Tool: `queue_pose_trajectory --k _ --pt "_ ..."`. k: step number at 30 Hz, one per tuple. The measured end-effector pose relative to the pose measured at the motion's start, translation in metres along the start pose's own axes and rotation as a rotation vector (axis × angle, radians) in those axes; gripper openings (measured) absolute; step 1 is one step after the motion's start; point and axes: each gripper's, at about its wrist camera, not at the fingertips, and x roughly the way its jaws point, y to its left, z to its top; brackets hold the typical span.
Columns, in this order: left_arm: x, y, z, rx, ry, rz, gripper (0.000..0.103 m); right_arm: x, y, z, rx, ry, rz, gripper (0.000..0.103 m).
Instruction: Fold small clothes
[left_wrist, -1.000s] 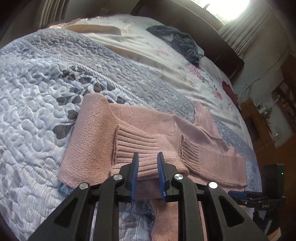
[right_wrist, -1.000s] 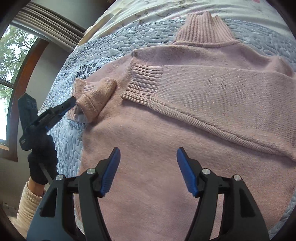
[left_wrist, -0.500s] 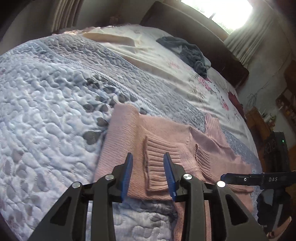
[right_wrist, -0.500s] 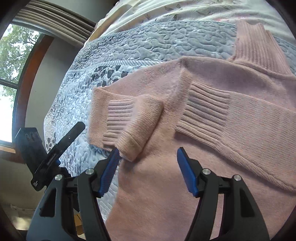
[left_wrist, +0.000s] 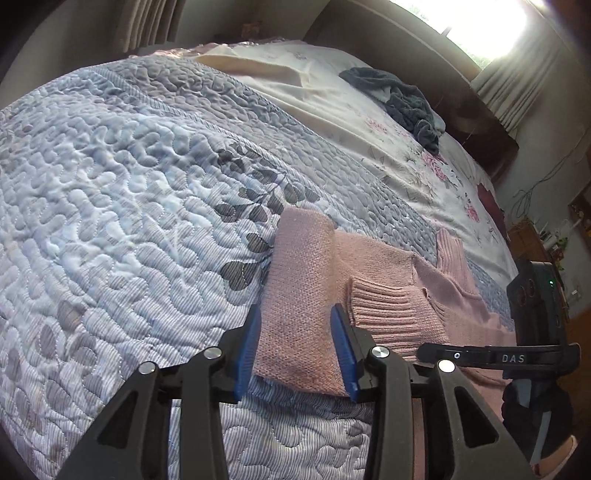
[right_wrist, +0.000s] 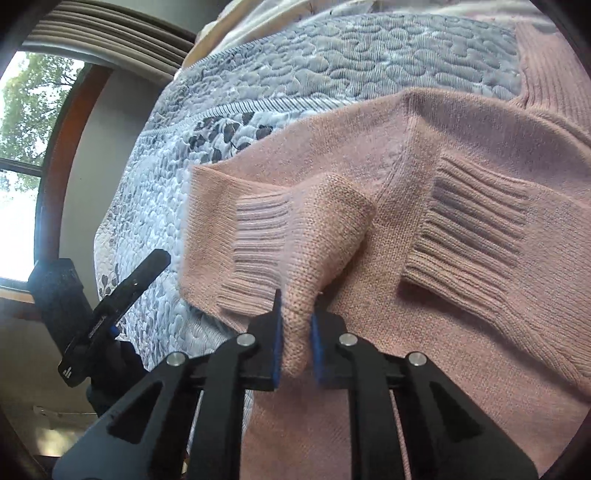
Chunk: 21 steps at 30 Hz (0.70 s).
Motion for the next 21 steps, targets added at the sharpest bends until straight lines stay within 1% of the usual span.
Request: queue_pose_trajectory --k 2,6,10,12,17,21 --pt "0.001 -0.007 0.0 0.005 -0.001 -0.007 0.04 -0.024 -0.002 -0.002 -0.022 -0.045 0.004 0.011" --pt "0.009 -0.031 -0.001 0.035 0.007 -0.024 0.04 -0.075 -0.016 -0.007 -0.055 -0.124 -0.035 0.011" --pt "0.023 -0.064 -0.006 0.088 0.023 -0.046 0.041 -0.123 -0.046 -0.015 -0.052 -0.2 -0.073 0.011" --pt "0.03 -0.081 -0.01 0.114 0.035 -0.055 0.041 -0.14 -0.064 -0.02 -0.036 -0.226 -0.093 0.011" --pt "0.05 -0.116 -0.02 0.178 0.057 -0.054 0.041 -0.17 -0.111 -0.033 0.016 -0.267 -0.162 0.011" --pt "0.072 -0.136 -0.03 0.223 0.098 -0.014 0.041 -0.169 -0.152 -0.044 0.065 -0.26 -0.236 0.011"
